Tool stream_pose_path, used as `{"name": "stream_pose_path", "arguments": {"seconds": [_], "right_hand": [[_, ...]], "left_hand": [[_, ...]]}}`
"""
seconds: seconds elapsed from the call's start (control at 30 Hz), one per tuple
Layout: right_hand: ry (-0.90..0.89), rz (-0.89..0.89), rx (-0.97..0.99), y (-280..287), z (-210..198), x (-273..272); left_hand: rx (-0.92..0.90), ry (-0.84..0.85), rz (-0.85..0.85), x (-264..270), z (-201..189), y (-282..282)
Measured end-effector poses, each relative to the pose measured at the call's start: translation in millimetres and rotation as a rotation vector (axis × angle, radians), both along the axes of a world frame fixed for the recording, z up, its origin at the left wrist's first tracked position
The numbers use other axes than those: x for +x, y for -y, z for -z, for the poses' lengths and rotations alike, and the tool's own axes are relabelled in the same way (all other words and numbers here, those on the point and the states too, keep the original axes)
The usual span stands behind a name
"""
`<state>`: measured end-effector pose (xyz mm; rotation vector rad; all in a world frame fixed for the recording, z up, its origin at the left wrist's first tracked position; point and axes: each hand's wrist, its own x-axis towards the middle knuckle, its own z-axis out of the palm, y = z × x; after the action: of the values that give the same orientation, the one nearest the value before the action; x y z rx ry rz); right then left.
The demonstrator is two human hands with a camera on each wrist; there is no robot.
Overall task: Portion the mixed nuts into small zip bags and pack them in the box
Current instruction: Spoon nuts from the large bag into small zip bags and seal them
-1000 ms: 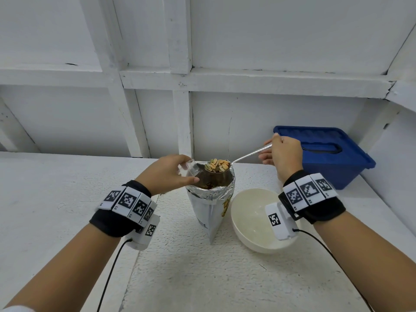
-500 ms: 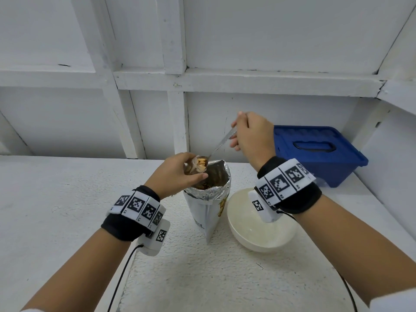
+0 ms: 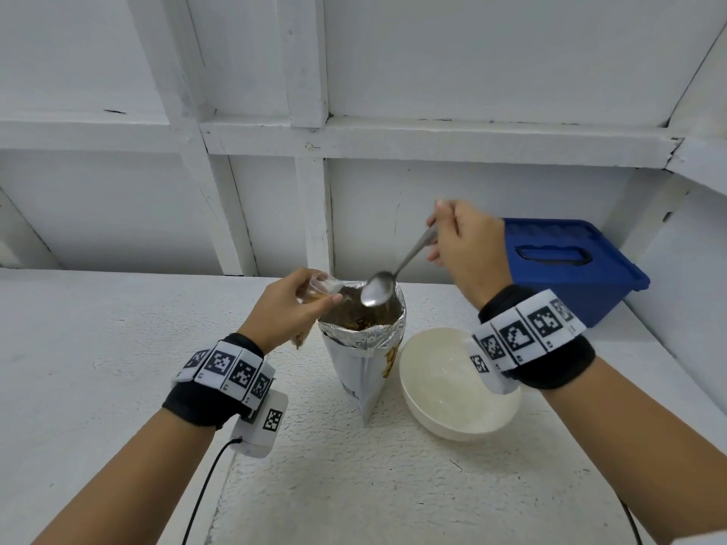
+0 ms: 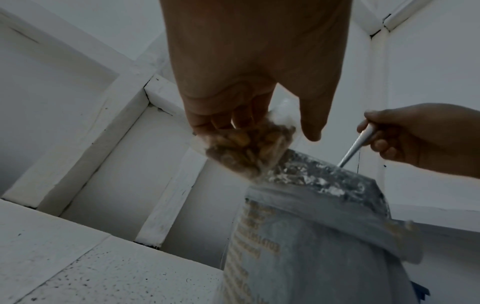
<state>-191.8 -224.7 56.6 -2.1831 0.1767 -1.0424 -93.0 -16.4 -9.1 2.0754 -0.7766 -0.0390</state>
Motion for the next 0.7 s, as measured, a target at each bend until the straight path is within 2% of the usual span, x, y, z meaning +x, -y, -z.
{"name": "stream_pose_path", "arguments": {"seconds": [0.2,0.33,0.5,0.7], "right_hand": [[-0.137,-0.14,-0.26,-12.6,54.7,3.1],[-0.135,-0.142,-0.308,-19.6,61.5,4.7],[-0.198,-0.141,-0.249,-25.5,64.1,4.6],[-0.321,-0.063,0.042,-29.6,64.1,2.8]], "left_hand": [[0.033,-0.036,0.021,0.4,1.9,3.4],[0.034,-0.034,0.02,0.7,3.1,4.5],[0.017,-0.034,0.019,0.7,6.1,6.0],[0.014,-0.023,0.014,-0.6,6.8,7.1]]}}
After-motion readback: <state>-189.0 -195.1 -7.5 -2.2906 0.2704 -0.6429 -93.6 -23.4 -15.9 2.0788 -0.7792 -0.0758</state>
